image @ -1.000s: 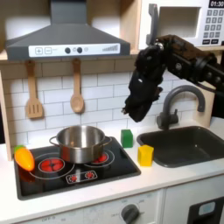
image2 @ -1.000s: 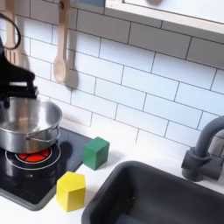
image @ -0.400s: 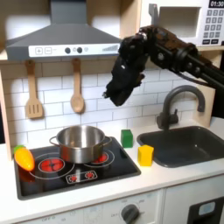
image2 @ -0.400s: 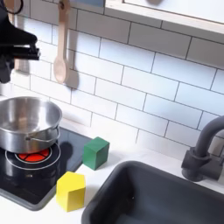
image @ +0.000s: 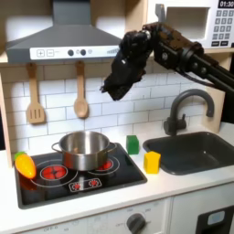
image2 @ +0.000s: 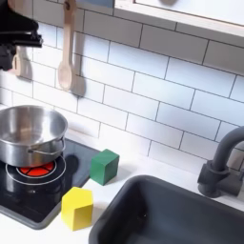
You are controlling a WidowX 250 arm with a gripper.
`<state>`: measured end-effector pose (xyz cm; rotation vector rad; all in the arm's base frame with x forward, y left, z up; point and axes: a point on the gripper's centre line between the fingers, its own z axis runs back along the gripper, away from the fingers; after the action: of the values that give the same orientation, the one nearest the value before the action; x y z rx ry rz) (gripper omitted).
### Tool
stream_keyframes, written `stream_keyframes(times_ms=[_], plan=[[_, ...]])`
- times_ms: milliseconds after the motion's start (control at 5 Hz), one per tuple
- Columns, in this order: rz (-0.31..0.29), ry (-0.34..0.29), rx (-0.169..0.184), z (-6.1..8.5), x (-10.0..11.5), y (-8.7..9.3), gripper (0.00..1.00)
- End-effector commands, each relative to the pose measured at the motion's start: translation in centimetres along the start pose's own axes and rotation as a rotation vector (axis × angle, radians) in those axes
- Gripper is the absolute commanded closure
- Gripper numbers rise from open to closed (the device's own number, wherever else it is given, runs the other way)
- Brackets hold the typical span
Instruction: Push button
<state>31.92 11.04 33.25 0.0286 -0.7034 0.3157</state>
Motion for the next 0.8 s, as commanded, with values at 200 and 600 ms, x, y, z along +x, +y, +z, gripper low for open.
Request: stream_keyframes(times_ms=[200, 600], plan=[[-0.051, -0.179, 0.020, 0.6, 3.5, 0.3, 1.00], [-0.077, -0.277, 0.022, 1.4, 6.2, 0.2, 1.00]])
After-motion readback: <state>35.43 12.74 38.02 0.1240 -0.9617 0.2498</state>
